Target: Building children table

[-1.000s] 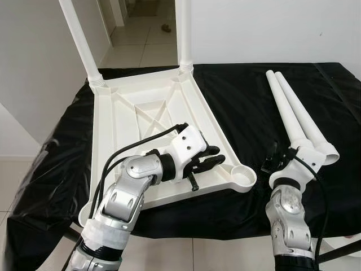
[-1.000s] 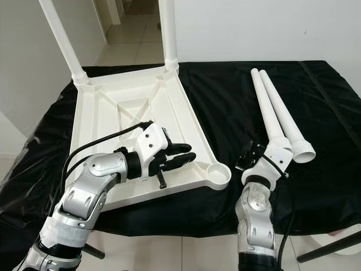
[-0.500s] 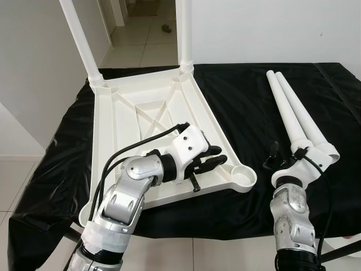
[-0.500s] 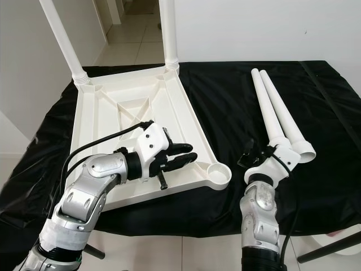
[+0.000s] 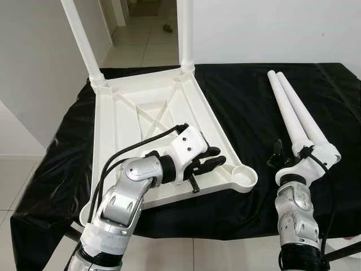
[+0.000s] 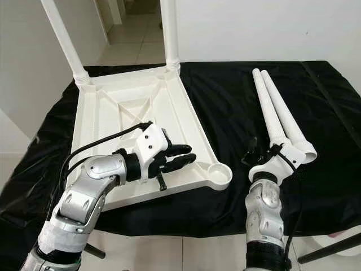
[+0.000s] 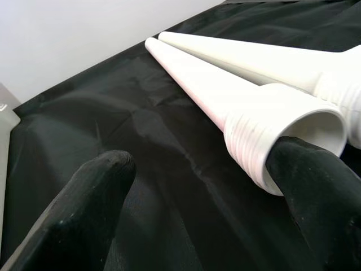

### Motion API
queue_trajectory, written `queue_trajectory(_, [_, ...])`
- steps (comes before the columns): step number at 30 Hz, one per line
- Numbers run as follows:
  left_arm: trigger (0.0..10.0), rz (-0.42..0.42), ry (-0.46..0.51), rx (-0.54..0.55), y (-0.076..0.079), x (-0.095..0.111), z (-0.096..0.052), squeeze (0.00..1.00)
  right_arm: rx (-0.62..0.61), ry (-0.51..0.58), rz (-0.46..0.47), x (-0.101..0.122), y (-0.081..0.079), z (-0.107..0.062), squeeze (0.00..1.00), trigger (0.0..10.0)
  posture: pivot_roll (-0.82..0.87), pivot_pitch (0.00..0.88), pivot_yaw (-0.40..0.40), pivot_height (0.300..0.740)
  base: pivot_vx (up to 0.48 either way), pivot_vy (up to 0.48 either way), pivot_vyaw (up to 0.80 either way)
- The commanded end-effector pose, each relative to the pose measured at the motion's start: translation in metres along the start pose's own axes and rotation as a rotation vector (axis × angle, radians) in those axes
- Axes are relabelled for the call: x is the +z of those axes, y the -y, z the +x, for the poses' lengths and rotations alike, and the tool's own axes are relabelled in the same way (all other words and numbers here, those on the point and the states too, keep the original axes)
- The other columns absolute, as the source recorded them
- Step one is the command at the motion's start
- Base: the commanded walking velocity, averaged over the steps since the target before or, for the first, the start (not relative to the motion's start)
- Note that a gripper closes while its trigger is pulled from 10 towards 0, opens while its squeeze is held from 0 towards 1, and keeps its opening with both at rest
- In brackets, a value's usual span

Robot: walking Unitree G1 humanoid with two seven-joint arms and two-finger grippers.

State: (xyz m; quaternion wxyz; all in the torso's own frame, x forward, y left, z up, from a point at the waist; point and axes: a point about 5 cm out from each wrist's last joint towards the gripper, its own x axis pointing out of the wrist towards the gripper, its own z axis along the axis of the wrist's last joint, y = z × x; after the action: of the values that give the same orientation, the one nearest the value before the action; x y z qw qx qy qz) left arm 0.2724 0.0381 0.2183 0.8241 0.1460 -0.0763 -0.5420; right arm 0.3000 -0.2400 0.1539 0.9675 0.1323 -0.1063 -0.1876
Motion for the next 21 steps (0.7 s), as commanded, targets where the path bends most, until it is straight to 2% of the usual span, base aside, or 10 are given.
queue_trajectory(1, [10.0,0.0,-0.013,0.116,-0.003,0.0,-0.004,0.0,0.008,-0.014,0.028,-0.002,0.002,0.003,0.0,10.0,-0.01,0.113,0.08,0.74,0.0,0.0,0.0])
queue_trajectory(8, [10.0,0.008,-0.012,0.061,0.009,0.002,-0.002,0.0,0.038,-0.039,0.059,-0.007,0.004,0.01,0.0,10.0,0.0,0.118,0.082,0.74,0.0,0.0,0.0])
queue_trajectory(21, [10.0,0.008,-0.014,0.05,0.013,0.004,-0.003,0.0,0.101,-0.066,0.099,-0.012,0.0,0.02,0.0,10.0,0.02,0.121,0.086,0.74,0.0,0.0,0.0])
